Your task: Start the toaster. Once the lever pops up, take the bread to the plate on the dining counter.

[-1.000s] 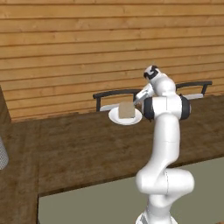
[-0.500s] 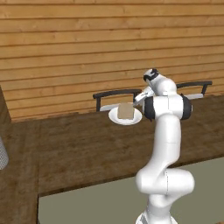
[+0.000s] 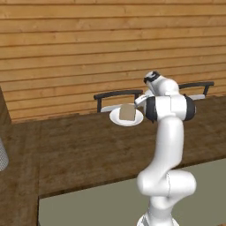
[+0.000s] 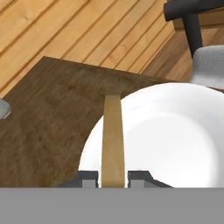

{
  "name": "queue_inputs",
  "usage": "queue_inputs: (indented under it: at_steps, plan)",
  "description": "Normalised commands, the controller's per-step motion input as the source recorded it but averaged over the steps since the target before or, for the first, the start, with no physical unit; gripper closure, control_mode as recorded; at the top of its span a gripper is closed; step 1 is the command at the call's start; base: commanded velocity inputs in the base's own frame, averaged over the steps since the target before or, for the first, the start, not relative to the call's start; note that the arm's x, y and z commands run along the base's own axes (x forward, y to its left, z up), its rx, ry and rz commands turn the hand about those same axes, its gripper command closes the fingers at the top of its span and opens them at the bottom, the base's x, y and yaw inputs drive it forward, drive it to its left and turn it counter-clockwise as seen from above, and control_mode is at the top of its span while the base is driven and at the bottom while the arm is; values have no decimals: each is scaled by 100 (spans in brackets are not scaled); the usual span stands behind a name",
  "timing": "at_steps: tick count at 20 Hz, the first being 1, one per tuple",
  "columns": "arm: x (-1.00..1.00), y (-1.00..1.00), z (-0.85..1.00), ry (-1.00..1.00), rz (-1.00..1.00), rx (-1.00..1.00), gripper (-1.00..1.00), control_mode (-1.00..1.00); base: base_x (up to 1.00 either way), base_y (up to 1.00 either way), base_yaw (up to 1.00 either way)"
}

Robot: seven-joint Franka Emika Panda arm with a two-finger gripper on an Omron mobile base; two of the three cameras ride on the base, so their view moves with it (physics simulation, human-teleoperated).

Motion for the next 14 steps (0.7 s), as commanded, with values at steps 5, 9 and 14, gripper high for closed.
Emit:
queue_inputs:
  at_steps: [5,9,14]
  plan:
    - [0,0,-12,-4,-7,-8,100,-100,0,0,0]
    - [0,1,-5,-2,-2,-4,100,-100,0,0,0]
    - [0,8,-5,0,-2,-2,100,-100,0,0,0]
